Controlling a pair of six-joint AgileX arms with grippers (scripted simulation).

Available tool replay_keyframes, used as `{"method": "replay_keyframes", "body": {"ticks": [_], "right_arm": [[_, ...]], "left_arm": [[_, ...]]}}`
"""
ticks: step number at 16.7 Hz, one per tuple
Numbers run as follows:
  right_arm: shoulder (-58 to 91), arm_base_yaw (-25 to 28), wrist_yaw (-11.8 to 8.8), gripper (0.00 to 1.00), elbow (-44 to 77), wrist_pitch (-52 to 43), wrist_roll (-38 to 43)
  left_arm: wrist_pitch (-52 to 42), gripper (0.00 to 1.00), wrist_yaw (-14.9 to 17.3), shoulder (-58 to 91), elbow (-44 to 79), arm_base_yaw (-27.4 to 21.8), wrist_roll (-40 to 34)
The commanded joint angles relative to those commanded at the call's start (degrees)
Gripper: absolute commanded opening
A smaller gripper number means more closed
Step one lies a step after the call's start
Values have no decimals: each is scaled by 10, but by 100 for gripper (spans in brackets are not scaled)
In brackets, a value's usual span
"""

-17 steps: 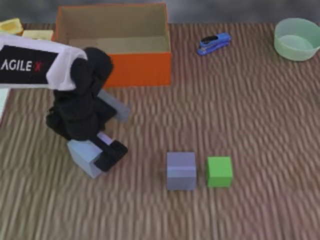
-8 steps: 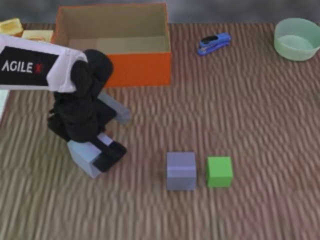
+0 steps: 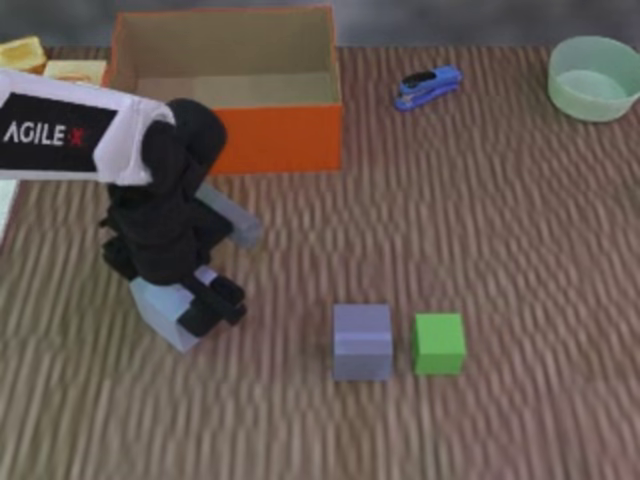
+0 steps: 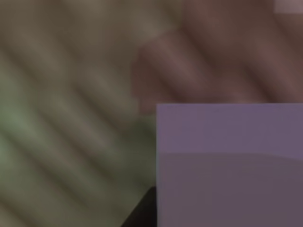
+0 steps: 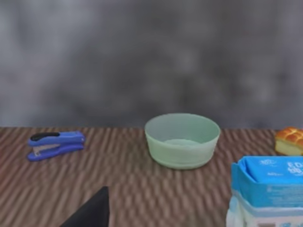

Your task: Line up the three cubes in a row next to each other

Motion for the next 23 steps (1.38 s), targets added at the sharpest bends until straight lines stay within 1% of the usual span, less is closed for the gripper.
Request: {"method": "replay_keyframes", "body": {"ticks": [1,2,11,13,18,23], "right_arm": [[0,0,0,100,0,0,0],[0,0,0,100,0,0,0],[0,0,0,100,0,0,0],[0,0,0,100,0,0,0],[0,0,0,100,0,0,0],[0,0,0,100,0,0,0]], "left_arm": [[0,2,0,0,0,0,0],[0,0,0,0,0,0,0],[-5,0,2,-8,3,0,0],[-27,0,2,-16,17,1,0],[-133,0,2,-61,71,9,-2],[-146,0,1,-70,79,8,-1]]}}
